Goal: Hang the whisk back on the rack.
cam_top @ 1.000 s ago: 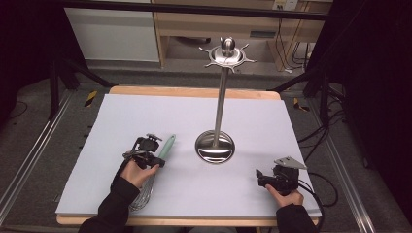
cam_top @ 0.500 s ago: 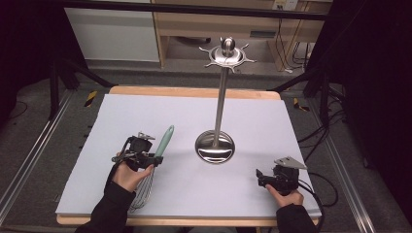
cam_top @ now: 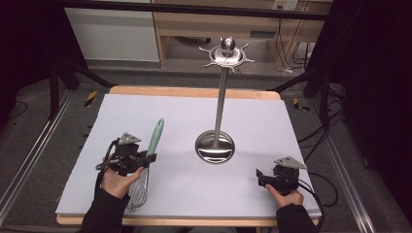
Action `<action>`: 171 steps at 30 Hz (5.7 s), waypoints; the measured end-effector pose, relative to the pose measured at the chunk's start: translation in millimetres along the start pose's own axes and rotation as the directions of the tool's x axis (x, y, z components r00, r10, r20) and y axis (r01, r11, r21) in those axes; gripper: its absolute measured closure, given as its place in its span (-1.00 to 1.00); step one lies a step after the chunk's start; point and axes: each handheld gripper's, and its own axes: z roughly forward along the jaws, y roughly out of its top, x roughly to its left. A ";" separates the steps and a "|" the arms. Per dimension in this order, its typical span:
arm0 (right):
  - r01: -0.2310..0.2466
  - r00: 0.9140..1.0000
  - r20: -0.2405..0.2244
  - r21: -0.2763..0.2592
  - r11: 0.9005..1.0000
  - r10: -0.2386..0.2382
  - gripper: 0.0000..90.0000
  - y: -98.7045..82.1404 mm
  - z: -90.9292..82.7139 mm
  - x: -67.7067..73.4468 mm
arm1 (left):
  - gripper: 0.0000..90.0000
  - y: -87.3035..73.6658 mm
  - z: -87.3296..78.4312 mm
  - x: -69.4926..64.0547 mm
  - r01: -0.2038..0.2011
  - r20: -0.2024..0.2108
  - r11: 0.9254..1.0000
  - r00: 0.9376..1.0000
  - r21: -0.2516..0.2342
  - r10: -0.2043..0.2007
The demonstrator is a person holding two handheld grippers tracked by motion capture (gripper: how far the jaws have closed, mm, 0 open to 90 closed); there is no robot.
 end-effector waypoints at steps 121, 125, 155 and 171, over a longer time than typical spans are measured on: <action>-0.017 1.000 0.015 -0.054 0.998 0.018 -0.77 5.0 -2.5 -2.8 | 0.53 127.5 -35.2 -84.2 -0.211 0.109 0.868 0.951 -0.450 0.288; -0.017 1.000 0.016 -0.051 0.999 0.018 -0.77 5.0 -2.2 -2.8 | 0.53 130.0 -32.9 -86.7 -0.213 0.114 0.870 0.950 -0.445 0.291; -0.025 1.000 0.007 -0.057 0.998 0.026 -0.77 5.7 -3.2 -3.7 | 0.53 151.6 -13.1 -98.2 -0.239 0.107 0.884 0.946 -0.402 0.305; -0.034 0.999 0.003 -0.058 0.998 0.034 -0.77 5.9 -3.7 -3.7 | 0.53 159.9 -1.6 -100.7 -0.275 0.084 0.878 0.939 -0.392 0.332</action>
